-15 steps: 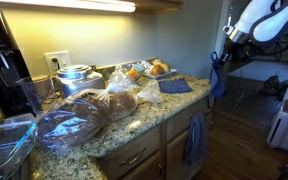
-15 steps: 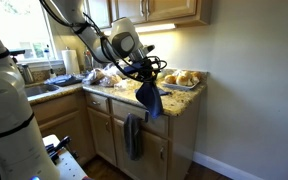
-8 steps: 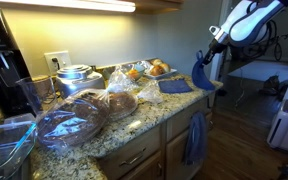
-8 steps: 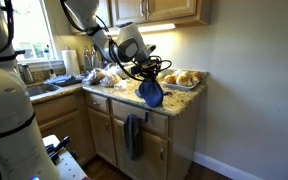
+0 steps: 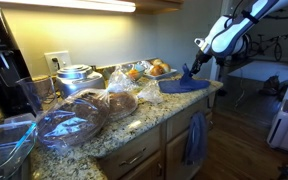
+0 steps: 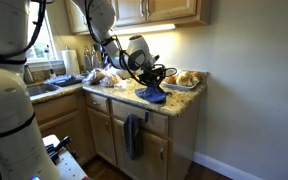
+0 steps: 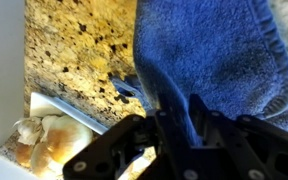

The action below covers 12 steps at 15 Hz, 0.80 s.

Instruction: Pick up the blue cloth from the door of the cabinet and put it on the countertop.

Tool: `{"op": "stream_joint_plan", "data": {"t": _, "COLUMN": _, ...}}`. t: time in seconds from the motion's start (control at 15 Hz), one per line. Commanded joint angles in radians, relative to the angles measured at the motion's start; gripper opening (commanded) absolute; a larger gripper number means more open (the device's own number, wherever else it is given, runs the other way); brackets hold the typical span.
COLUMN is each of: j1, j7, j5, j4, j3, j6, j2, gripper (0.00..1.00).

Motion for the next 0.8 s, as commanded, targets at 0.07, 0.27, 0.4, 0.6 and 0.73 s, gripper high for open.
{"op": "stream_joint_plan", "data": {"t": 0.07, "j1": 0.161, "j7": 0.157, "j5": -0.189, "j4": 0.001, "j3": -0.204, "j6": -0.057, "j2": -0.010, "gripper": 0.64}}
{"op": "stream_joint_plan", "data": {"t": 0.27, "j1": 0.255, "j7": 0.269, "j5": -0.272, "j4": -0.019, "j3": -0.294, "j6": -0.137, "j2": -0.054, "gripper": 0.84}}
{"op": "stream_joint_plan", "data": {"t": 0.4, "j1": 0.293, "j7": 0.333, "j5": -0.296, "j4": -0.029, "j3": -0.318, "j6": -0.226, "j2": -0.086, "gripper": 0.98}}
{"op": "stream_joint_plan", "data": {"t": 0.6, "j1": 0.210, "j7": 0.459, "j5": -0.383, "j4": -0.052, "j3": -0.215, "j6": -0.356, "j2": -0.150, "gripper": 1.00}}
{"op": "stream_joint_plan", "data": {"t": 0.73, "j1": 0.183, "j7": 0.488, "j5": -0.368, "j4": -0.081, "j3": -0.173, "j6": -0.408, "j2": -0.186, "gripper": 1.00}}
